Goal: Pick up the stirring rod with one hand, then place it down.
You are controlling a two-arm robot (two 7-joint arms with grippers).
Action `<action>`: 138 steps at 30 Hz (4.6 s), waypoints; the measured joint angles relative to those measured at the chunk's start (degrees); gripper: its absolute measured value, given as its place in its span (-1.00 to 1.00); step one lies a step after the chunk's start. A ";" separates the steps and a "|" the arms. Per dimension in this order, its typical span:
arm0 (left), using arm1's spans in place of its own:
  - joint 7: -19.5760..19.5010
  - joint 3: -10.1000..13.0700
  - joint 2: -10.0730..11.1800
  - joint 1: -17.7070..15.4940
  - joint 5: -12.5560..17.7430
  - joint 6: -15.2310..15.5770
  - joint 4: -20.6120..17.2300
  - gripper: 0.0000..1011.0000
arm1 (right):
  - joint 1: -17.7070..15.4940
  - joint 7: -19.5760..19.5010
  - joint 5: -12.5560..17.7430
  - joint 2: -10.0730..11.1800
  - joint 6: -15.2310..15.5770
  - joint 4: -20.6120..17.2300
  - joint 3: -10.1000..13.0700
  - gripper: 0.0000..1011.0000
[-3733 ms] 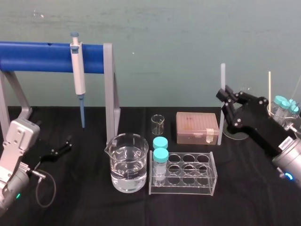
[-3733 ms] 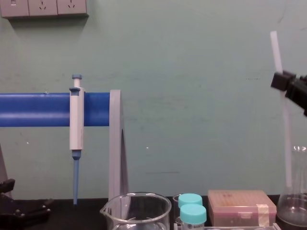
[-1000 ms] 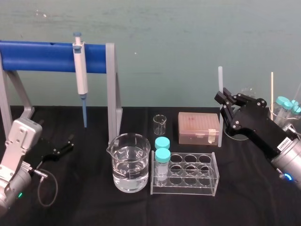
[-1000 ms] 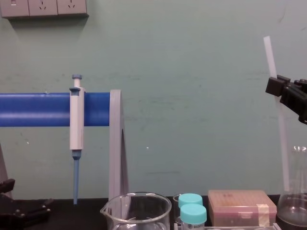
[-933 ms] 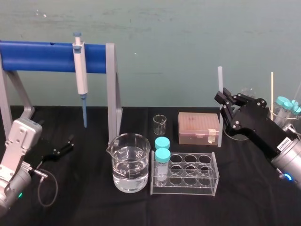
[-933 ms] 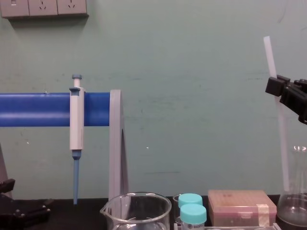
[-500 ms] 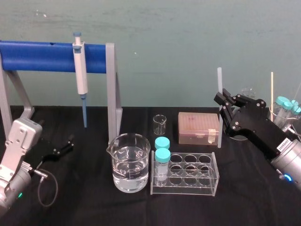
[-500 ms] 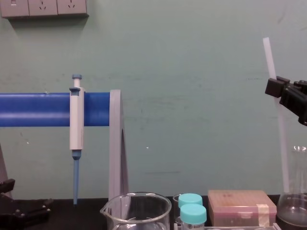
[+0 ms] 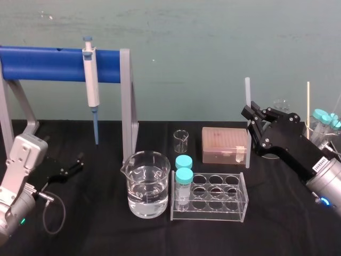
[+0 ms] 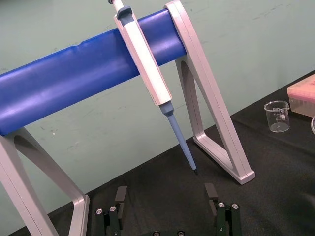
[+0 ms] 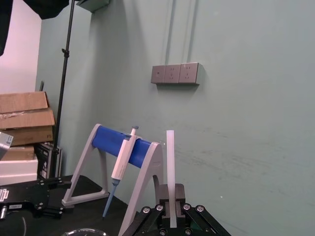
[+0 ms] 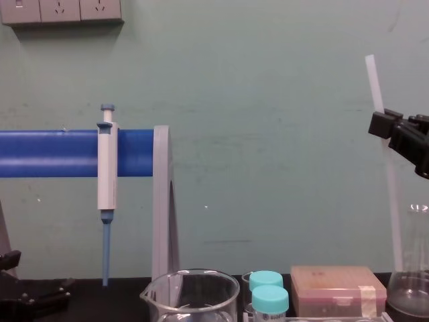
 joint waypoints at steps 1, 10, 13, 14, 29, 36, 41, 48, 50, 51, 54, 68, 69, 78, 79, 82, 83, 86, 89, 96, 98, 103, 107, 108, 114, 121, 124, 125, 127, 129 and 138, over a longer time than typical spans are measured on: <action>0.00 0.00 0.00 0.00 0.00 0.00 0.00 0.98 | 0.06 0.00 0.01 -0.01 0.01 0.04 -0.02 -0.88; 0.00 0.00 0.00 0.00 0.00 0.00 0.00 0.98 | 0.29 0.05 0.10 -0.12 0.01 0.26 -0.20 -0.88; 0.00 0.00 0.00 0.00 0.00 0.00 0.00 0.98 | 0.31 0.05 0.10 -0.13 0.00 0.27 -0.21 -0.88; 0.00 0.00 0.00 0.00 0.00 0.00 0.00 0.98 | 0.31 0.05 0.10 -0.13 -0.01 0.27 -0.22 -0.88; 0.00 0.00 0.00 0.00 0.00 0.00 0.00 0.98 | 0.46 7.29 7.82 -0.20 -3.66 3.28 -0.12 -0.88; 0.00 0.00 0.00 0.00 -0.01 0.00 0.00 0.98 | 0.65 12.36 12.45 0.61 -5.58 6.05 -0.94 -0.88; 0.00 0.00 0.00 0.00 0.00 0.00 0.00 0.98 | 0.45 12.31 12.39 1.04 -5.91 7.72 -1.40 -0.88; 0.00 0.00 0.00 0.00 0.00 0.00 0.00 0.98 | 0.45 11.39 11.78 0.85 -5.96 9.83 -1.93 -0.88; 0.00 0.00 0.00 0.00 0.00 0.00 0.00 0.98 | 0.53 11.31 11.57 0.79 -5.96 10.20 -2.09 -0.88; 0.00 0.00 0.00 0.00 0.00 0.00 0.00 0.98 | 0.67 11.20 11.23 0.70 -5.96 10.74 -2.35 -0.88; 0.00 0.00 0.00 0.00 0.00 0.00 0.00 0.98 | 0.89 11.13 10.92 0.62 -5.96 11.34 -2.59 -0.88; 0.00 0.00 0.00 0.00 0.00 0.00 0.00 0.98 | 3.17 11.96 9.90 -0.76 -6.92 15.47 -3.96 -0.88; 0.00 0.00 0.00 0.00 0.00 0.00 0.00 0.98 | 3.47 12.30 10.03 -0.99 -7.26 15.95 -4.07 -0.88; 0.00 0.00 0.00 0.00 0.00 0.00 0.00 0.98 | 4.97 13.30 9.14 -1.82 -9.20 18.90 -4.83 -0.88; 0.00 0.00 0.00 0.00 0.00 0.00 0.00 0.98 | 5.18 13.29 8.68 -1.92 -9.50 19.45 -4.99 -0.88; 0.00 0.00 0.00 0.00 0.00 0.00 0.00 0.98 | 5.61 13.29 8.20 -2.26 -9.90 20.50 -5.19 -0.88; 0.00 0.00 0.00 0.00 0.00 0.00 0.00 0.98 | 5.71 13.29 8.17 -2.38 -10.00 20.77 -5.21 -0.88; 0.00 0.00 0.00 0.00 0.00 0.00 0.00 0.98 | 6.21 13.57 8.21 -2.90 -10.25 21.98 -5.35 -0.88; 0.00 0.00 0.00 0.00 0.00 0.01 0.00 0.98 | 6.73 13.83 8.40 -3.46 -10.39 23.14 -5.50 -0.88; 0.00 0.00 0.00 0.00 0.00 0.00 0.00 0.98 | 7.66 14.07 8.43 -4.39 -10.30 25.41 -5.91 -0.88; 0.00 0.00 0.00 0.00 0.00 0.00 0.00 0.98 | 7.76 14.05 8.32 -4.48 -10.05 25.85 -6.05 -0.88; 0.00 0.00 0.00 0.00 0.00 0.00 0.00 0.98 | 7.73 13.88 7.98 -4.49 -9.24 26.32 -6.26 -0.88; 0.00 0.00 0.00 0.00 0.00 0.00 0.00 0.98 | 7.47 13.62 7.83 -4.42 -8.63 26.43 -6.36 -0.88; 0.00 0.00 0.00 0.00 0.00 0.00 0.00 0.98 | 7.35 13.47 7.74 -4.41 -8.40 26.43 -6.40 -0.88; 0.00 0.00 0.00 0.00 0.00 0.00 0.00 0.98 | 7.05 12.84 7.27 -4.39 -7.89 26.46 -6.58 -0.88; 0.00 0.00 0.00 0.00 0.00 0.00 0.00 0.98 | 6.76 11.85 6.21 -4.24 -7.44 26.35 -6.75 -0.88; 0.00 0.00 0.00 0.00 0.00 0.00 0.00 0.98 | 6.75 11.81 6.18 -4.22 -7.41 26.31 -6.76 -0.88; 0.00 0.00 0.00 0.00 0.00 0.00 0.00 0.98 | 6.76 11.81 6.19 -4.22 -7.41 26.31 -6.75 -0.88; 0.00 0.00 0.00 0.00 0.00 0.00 0.00 0.98 | 6.77 11.81 6.22 -4.23 -7.43 26.31 -6.74 -0.88; 0.00 0.00 0.00 0.00 0.00 0.00 0.00 0.98 | 6.78 11.83 6.24 -4.24 -7.44 26.31 -6.72 -0.88; 0.00 0.00 0.00 0.00 0.00 0.00 0.00 0.98 | 6.82 11.98 6.47 -4.28 -7.50 26.32 -6.67 -0.42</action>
